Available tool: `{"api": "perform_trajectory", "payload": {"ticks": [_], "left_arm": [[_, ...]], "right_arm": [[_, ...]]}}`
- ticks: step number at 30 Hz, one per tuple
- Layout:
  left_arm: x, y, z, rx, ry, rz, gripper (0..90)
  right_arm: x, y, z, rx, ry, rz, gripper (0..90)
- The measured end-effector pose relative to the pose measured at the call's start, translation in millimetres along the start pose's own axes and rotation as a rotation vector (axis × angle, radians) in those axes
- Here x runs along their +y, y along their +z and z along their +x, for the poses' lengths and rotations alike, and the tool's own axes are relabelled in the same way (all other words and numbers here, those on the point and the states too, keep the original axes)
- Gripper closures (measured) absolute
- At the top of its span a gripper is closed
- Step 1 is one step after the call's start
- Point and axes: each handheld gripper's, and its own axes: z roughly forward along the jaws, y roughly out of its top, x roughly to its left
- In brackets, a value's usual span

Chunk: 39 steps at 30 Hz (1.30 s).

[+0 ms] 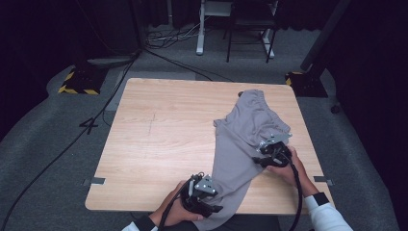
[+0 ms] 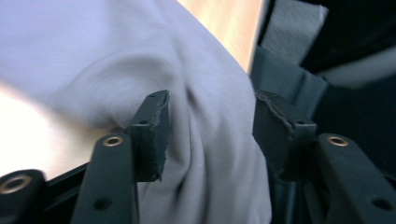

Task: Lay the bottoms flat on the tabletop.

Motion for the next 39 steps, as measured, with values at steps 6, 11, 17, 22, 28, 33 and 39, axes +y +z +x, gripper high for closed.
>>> {"api": "perform_trajectory", "payload": {"ticks": [6,11,17,22,28,33,39], "left_arm": [[14.8,-13.6,59.7,0.268,-0.051,-0.053,36.7],[35.9,9.5,114.3,0.344,-0.061,-0.057,34.9],[67.3,37.0,144.6,0.423,-0.036,-0.030,34.8],[90.6,59.2,168.8,0.445,-0.083,-0.003,34.7],[110.3,83.3,182.3,0.438,-0.106,0.023,32.0],[118.7,99.4,184.8,0.416,-0.127,0.018,36.3],[121.3,98.5,182.4,0.395,-0.111,0.029,66.9]], "right_arm": [[-15.4,-12.8,-28.5,-0.159,0.107,0.012,39.1],[-20.6,-14.7,-34.7,-0.264,0.123,-0.012,39.3],[-21.0,-13.0,-37.3,-0.265,0.112,-0.033,40.1],[-22.5,-13.5,-38.0,-0.247,0.114,-0.042,40.8],[-23.4,-13.4,-40.0,-0.226,0.110,-0.050,40.4],[-22.8,-12.1,-39.2,-0.211,0.106,-0.061,40.3],[-21.6,-11.7,-35.7,-0.206,0.084,-0.061,39.3]]}}
